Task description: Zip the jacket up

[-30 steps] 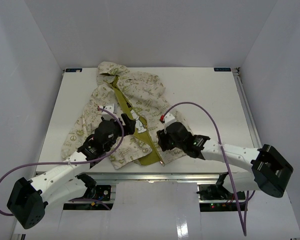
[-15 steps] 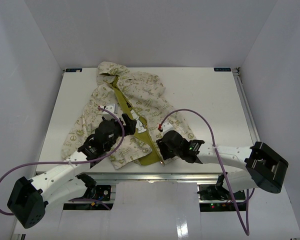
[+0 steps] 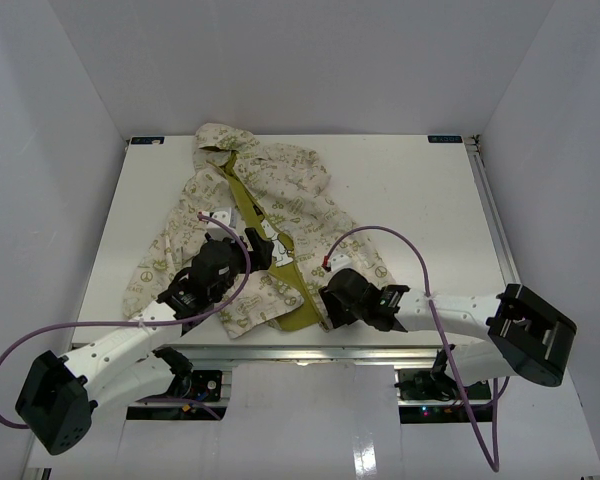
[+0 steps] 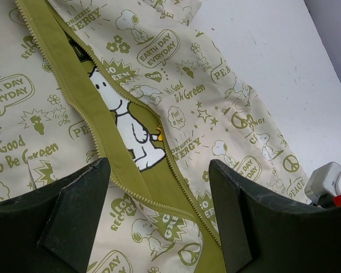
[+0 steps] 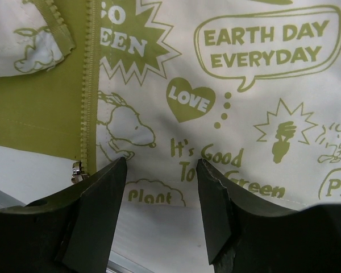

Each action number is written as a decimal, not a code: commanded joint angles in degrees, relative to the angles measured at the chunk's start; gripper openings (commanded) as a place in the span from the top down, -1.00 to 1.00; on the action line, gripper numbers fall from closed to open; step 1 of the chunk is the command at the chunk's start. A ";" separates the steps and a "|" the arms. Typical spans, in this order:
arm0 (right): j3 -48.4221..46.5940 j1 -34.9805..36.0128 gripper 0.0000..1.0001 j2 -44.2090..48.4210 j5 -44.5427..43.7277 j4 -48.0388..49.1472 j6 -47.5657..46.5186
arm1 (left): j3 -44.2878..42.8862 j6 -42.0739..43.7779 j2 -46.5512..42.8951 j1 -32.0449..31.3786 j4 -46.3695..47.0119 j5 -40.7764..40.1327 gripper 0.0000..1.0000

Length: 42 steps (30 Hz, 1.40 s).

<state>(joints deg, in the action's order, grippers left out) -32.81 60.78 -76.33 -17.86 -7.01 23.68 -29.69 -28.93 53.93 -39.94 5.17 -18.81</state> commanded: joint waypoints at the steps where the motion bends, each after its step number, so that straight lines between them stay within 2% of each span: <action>1: -0.77 0.30 -0.18 -1.27 1.15 2.17 0.58 | 0.07 0.28 -1.54 -0.31 0.54 0.44 -0.63; 21: -1.29 2.24 -0.21 3.72 -1.31 -0.47 1.20 | -0.10 0.45 -1.11 -0.31 0.37 0.97 -0.62; 32: -2.14 2.23 -0.18 -3.56 -0.22 1.28 0.93 | -0.35 0.70 -0.52 -0.31 0.14 0.56 -0.63; 34: -2.18 2.32 -0.11 -4.10 -0.97 0.99 1.03 | -0.45 0.70 -0.50 -0.31 0.10 0.54 -0.63; 40: -2.37 2.32 0.43 -3.71 -1.94 -0.83 1.63 | -0.37 0.62 -0.48 -0.31 0.27 1.32 -0.62; 42: -2.86 2.29 0.44 -2.80 -2.84 -1.65 1.63 | -0.47 0.59 -0.26 -0.31 0.25 1.55 -0.62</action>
<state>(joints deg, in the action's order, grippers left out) -34.74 62.75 -79.56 -19.72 -5.90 24.35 -29.71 -28.86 53.71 -39.94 5.15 -18.26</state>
